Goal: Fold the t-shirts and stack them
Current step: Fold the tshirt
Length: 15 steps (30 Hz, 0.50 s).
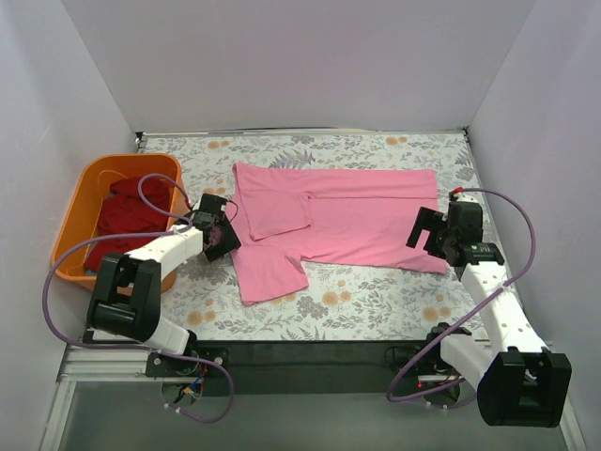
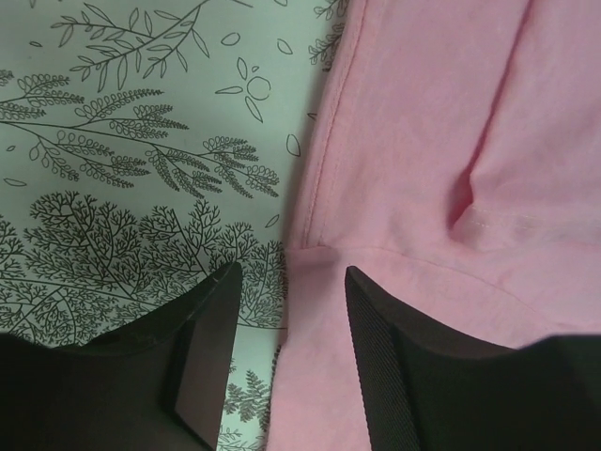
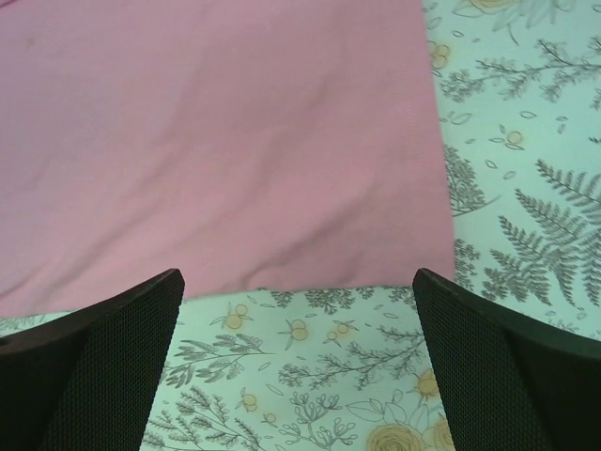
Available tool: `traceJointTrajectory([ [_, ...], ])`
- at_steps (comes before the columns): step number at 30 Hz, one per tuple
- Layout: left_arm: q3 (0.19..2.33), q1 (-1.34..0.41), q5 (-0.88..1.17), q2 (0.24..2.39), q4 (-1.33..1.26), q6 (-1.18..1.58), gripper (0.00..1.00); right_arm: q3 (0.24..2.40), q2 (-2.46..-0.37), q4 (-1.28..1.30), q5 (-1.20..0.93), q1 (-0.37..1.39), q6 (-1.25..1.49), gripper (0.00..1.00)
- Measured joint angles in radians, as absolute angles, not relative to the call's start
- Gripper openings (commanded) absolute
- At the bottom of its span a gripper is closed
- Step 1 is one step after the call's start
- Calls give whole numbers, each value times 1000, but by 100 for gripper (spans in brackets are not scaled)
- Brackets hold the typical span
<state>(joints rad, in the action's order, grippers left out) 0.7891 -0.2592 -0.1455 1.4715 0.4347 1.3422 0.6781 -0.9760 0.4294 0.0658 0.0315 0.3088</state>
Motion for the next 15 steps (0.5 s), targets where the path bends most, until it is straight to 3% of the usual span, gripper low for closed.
traceJointTrajectory([
  [11, 839, -260, -147, 1559, 409, 1335, 42, 654, -1003, 494, 165, 12, 311, 98],
  [15, 848, -268, -147, 1578, 397, 1324, 43, 640, -1008, 496, 192, -19, 329, 88],
])
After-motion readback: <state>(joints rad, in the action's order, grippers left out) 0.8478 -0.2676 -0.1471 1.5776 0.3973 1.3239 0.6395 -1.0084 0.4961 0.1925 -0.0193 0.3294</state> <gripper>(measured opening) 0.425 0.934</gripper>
